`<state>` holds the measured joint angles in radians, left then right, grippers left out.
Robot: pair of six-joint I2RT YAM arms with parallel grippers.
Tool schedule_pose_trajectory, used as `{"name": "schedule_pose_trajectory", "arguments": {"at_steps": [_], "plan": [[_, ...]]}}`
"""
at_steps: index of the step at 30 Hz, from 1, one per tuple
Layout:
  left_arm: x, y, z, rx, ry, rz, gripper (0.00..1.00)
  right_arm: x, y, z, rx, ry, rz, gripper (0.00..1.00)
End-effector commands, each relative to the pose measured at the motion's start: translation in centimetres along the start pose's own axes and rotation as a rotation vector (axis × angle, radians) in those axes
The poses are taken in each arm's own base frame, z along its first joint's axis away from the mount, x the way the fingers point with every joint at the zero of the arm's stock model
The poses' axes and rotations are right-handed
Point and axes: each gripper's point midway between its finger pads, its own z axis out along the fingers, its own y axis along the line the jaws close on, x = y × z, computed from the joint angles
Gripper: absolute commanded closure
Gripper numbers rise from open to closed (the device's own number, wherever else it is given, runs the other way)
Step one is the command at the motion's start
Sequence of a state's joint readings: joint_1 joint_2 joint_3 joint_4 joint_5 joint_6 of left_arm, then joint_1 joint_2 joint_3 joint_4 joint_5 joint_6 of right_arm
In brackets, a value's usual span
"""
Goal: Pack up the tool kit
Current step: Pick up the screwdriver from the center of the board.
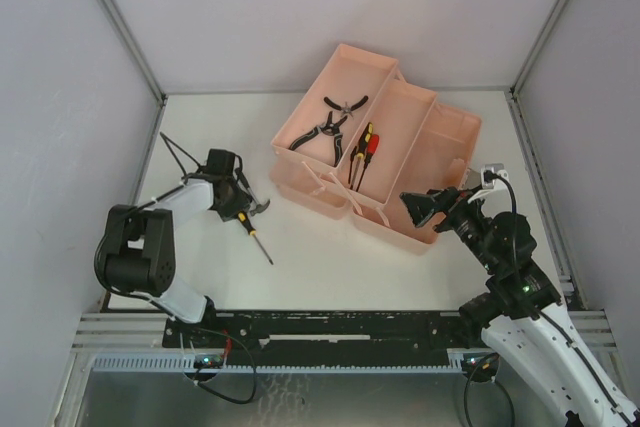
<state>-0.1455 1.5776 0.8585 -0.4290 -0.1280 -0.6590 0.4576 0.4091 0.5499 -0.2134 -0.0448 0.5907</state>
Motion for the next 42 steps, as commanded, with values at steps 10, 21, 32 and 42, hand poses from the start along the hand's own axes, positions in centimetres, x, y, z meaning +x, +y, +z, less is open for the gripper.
{"name": "schedule_pose_trajectory", "arguments": {"at_steps": [10,21,32,42], "plan": [[0.5,0.8,-1.3,0.019,-0.075,-0.087,1.00,-1.1,0.1,-0.2,-0.002,-0.043,-0.001,0.10],[0.1,1.3,-4.1,0.077,-0.168,-0.097,1.00,-0.1,2.5,0.2,-0.151,0.002,-0.027,0.10],[0.0,1.3,-9.5,0.236,-0.296,-0.159,1.00,0.8,6.2,-0.7,-0.378,0.057,-0.126,0.11],[0.9,1.8,-12.9,0.337,-0.358,-0.157,1.00,2.4,8.0,-0.3,-0.451,0.056,-0.152,0.13]]}}
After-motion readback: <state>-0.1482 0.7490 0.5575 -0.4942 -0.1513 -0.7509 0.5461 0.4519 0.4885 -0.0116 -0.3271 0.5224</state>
